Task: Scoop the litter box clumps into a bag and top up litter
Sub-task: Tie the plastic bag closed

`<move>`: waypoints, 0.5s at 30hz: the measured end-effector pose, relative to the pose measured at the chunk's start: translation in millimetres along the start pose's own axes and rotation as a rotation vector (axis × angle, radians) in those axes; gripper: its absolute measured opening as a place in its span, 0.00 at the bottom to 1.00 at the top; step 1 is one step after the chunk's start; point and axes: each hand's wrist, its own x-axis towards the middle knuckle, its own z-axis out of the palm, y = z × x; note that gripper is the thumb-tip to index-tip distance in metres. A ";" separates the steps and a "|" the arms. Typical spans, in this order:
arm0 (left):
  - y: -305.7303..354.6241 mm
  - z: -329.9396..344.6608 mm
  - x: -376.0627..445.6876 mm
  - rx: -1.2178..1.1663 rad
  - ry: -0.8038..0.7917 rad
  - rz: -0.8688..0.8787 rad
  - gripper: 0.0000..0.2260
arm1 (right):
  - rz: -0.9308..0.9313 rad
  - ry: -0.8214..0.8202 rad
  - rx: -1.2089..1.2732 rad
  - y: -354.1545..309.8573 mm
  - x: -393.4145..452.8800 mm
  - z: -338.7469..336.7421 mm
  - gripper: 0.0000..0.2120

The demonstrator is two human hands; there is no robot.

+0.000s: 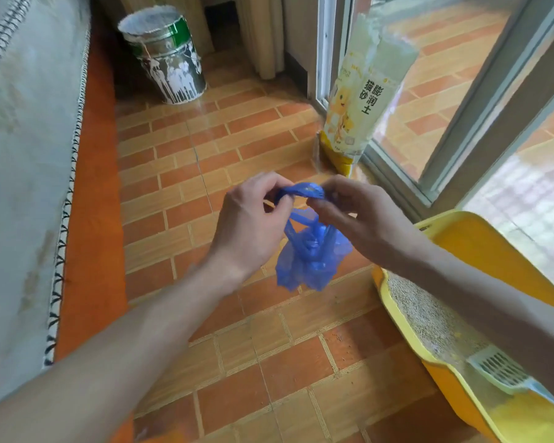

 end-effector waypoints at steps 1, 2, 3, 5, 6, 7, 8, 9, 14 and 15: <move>13.8 -12.1 3.1 -0.004 0.003 -0.026 0.06 | 0.015 0.024 -0.091 -20.1 1.6 -8.1 0.04; 27.4 -24.6 5.5 0.004 -0.005 -0.041 0.06 | 0.029 0.040 -0.168 -40.7 3.1 -17.3 0.05; 41.5 -37.6 7.8 0.020 -0.022 -0.042 0.05 | 0.028 0.047 -0.246 -61.7 4.7 -26.7 0.05; 70.9 -64.3 12.5 0.063 -0.066 -0.035 0.05 | -0.006 0.049 -0.418 -104.6 7.7 -44.5 0.06; 85.9 -77.5 16.0 0.080 -0.085 -0.035 0.04 | -0.019 0.046 -0.491 -124.5 9.6 -53.1 0.06; 100.8 -91.0 19.6 0.089 -0.101 -0.037 0.04 | -0.015 0.041 -0.554 -144.4 12.1 -61.8 0.06; 115.6 -105.2 23.6 0.095 -0.114 -0.040 0.03 | -0.001 0.035 -0.606 -164.3 14.9 -70.2 0.06; 131.2 -120.2 27.4 0.102 -0.129 -0.042 0.03 | 0.013 0.024 -0.643 -184.0 17.4 -77.8 0.06; 211.5 -203.6 57.4 0.116 -0.224 -0.050 0.03 | 0.057 -0.105 -0.658 -288.7 32.4 -119.4 0.10; 226.8 -220.2 63.7 0.121 -0.230 -0.052 0.03 | 0.067 -0.115 -0.635 -308.8 36.8 -127.9 0.09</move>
